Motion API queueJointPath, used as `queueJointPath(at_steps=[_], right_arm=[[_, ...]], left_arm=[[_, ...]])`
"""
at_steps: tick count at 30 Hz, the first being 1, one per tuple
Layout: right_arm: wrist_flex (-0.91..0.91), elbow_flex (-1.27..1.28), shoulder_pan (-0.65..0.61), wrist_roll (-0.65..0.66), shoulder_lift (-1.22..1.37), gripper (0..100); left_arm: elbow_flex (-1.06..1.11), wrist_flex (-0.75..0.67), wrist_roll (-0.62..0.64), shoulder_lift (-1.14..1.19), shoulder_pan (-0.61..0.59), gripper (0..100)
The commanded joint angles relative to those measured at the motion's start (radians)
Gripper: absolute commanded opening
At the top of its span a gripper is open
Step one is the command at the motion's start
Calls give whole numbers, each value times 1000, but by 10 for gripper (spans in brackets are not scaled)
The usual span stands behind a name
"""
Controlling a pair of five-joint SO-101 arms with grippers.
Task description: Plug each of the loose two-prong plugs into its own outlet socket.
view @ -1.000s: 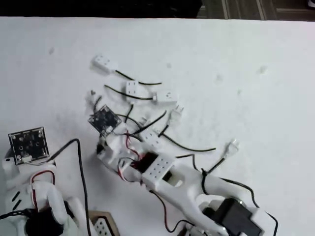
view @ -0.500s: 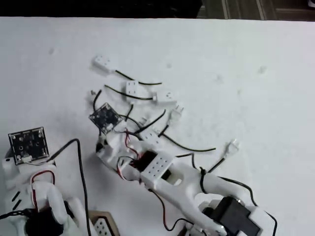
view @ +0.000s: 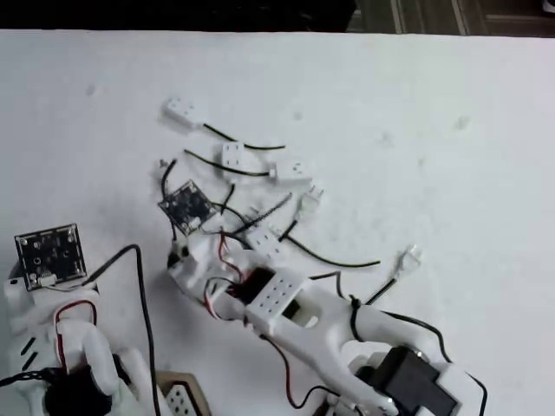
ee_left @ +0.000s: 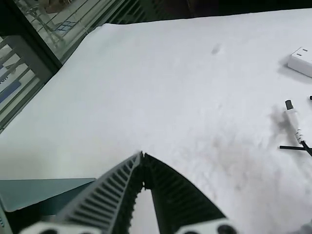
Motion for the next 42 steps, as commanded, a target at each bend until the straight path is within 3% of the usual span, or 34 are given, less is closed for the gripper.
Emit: queueJointPath(at_steps=[1, 9, 22, 29, 36, 42], right_arm=[[5, -23, -30, -14, 1, 16], [85, -17, -28, -8, 2, 16], [127, -15, 56, 157, 1, 16], [125, 11, -38, 215, 2, 16], [127, -12, -44, 275, 88, 16], [236, -126, -42, 276, 171, 16]], left_arm=[[-3, -18, -2, -1, -2, 23], [-3, -18, -2, -1, -2, 23], [-3, -5, -2, -1, -5, 23], [-3, -5, -2, -1, -4, 23], [-3, -5, -2, -1, -4, 23], [-3, -5, -2, -1, -4, 23]])
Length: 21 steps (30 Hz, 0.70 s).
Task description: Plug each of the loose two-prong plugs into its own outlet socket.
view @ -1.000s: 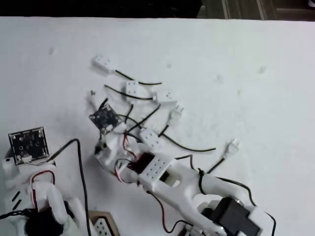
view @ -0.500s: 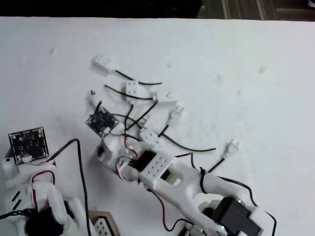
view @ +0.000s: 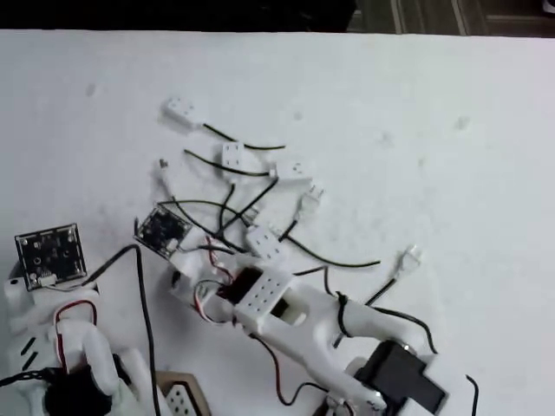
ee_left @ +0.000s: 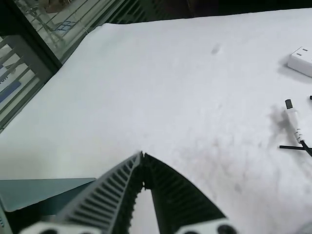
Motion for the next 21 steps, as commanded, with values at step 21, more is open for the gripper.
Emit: queueJointPath(at_steps=[21], right_arm=[[282, -126, 120, 9, -282, 16]], left_arm=[[75, -14, -2, -1, -1, 23]])
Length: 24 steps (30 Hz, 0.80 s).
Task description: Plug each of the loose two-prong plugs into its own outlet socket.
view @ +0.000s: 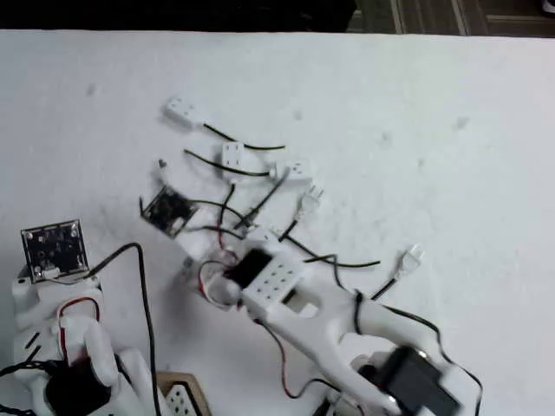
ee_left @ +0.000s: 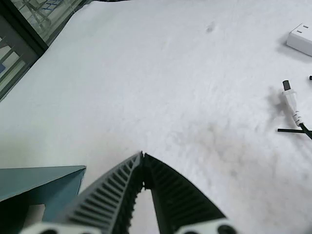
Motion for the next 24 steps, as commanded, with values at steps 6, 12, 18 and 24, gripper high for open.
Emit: queueJointPath(at_steps=[6, 12, 18, 24], right_arm=[[197, -206, 154, 0, -193, 16], [251, -354, 292, 11, -191, 16], [246, -480, 452, 86, -128, 16], [197, -729, 624, 87, 188, 16]], left_arm=[[6, -6, -2, -1, -1, 23], [8, -6, 0, -1, -1, 23], [55, -11, 21, -1, -1, 23], [104, -14, 74, -1, 7, 23]])
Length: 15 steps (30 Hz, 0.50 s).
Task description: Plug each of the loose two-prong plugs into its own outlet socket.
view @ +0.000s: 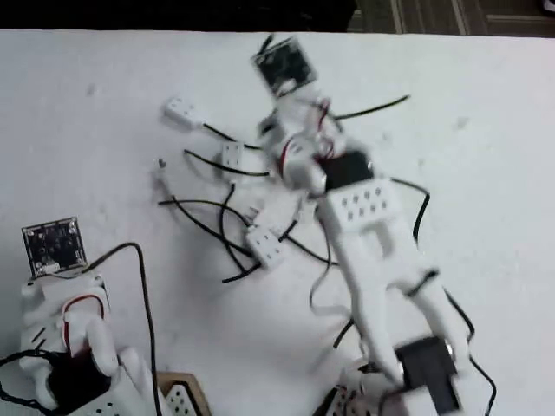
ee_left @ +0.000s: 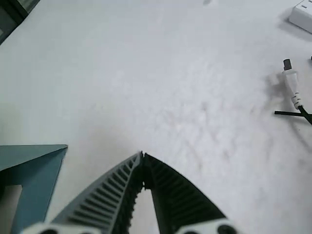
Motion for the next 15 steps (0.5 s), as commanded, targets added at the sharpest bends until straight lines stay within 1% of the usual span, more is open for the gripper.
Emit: queueJointPath(at_steps=[1, 6, 11, 12, 15], right_arm=[[-35, -209, 96, 8, 191, 16], [-28, -500, 156, 8, 522, 16], [-12, -721, 194, 8, 766, 26], [15, -758, 199, 5, 799, 46], [166, -878, 197, -3, 848, 159]], left_arm=[[18, -14, 25, -5, 19, 23], [57, -14, 20, -5, 87, 23], [61, -8, 20, -5, 91, 23], [61, -8, 20, -5, 91, 23], [61, -8, 20, -5, 91, 23]])
